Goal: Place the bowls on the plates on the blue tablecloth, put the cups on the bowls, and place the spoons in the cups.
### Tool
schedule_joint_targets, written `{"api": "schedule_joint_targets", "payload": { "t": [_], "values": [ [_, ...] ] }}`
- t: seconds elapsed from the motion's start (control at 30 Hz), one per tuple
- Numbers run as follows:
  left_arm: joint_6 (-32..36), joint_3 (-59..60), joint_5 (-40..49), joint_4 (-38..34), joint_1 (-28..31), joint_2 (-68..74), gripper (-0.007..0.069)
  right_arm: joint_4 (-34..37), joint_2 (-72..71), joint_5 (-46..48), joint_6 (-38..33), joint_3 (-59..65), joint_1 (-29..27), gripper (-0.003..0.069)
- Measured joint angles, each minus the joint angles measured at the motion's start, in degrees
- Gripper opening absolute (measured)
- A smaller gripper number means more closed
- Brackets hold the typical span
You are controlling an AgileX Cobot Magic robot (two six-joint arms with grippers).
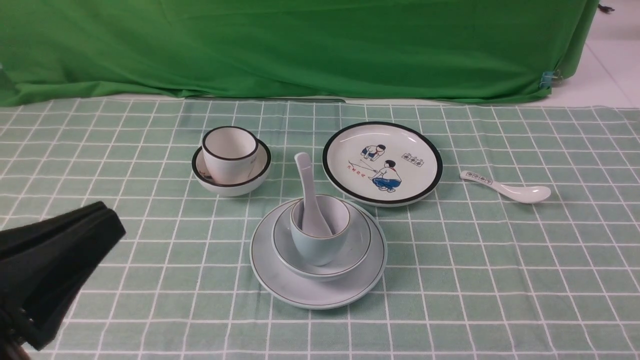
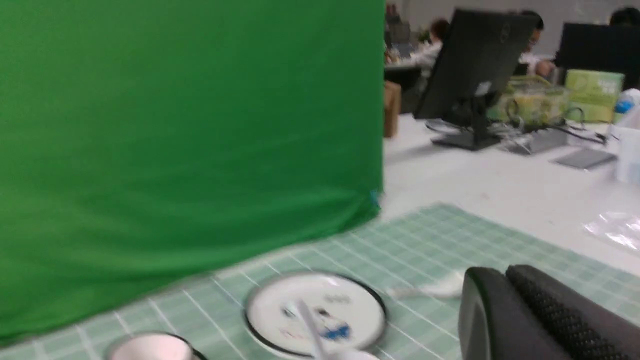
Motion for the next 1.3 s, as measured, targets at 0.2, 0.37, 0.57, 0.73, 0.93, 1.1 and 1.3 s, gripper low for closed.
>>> {"api": "schedule_joint_targets", "payload": {
  "t": [0.2,0.37,0.57,0.73,0.93,1.1,1.3],
  "values": [
    [0.0,5.5,5.0,-2.8,17.3,-8.6,0.0013,0.0,0.0,0.0,0.0,0.0,0.0,0.0092],
    [0.1,14.7,12.7,-3.7,36.0,-18.2,0.0013,0.0,0.0,0.0,0.0,0.0,0.0,0.0106],
    [0.1,20.9,17.0,-4.6,40.7,-19.5,0.0013,0.0,0.0,0.0,0.0,0.0,0.0,0.0126],
    [0.1,21.1,17.3,-5.2,40.6,-19.5,0.0013,0.0,0.0,0.0,0.0,0.0,0.0,0.0139],
    [0.1,21.1,17.2,-5.2,40.6,-19.5,0.0013,0.0,0.0,0.0,0.0,0.0,0.0,0.0144],
    [0.1,21.1,17.2,-5.2,40.6,-19.5,0.0013,0.0,0.0,0.0,0.0,0.0,0.0,0.0155],
    [0.1,21.1,16.9,-5.2,40.6,-19.5,0.0013,0.0,0.0,0.0,0.0,0.0,0.0,0.0163]
  ]
}}
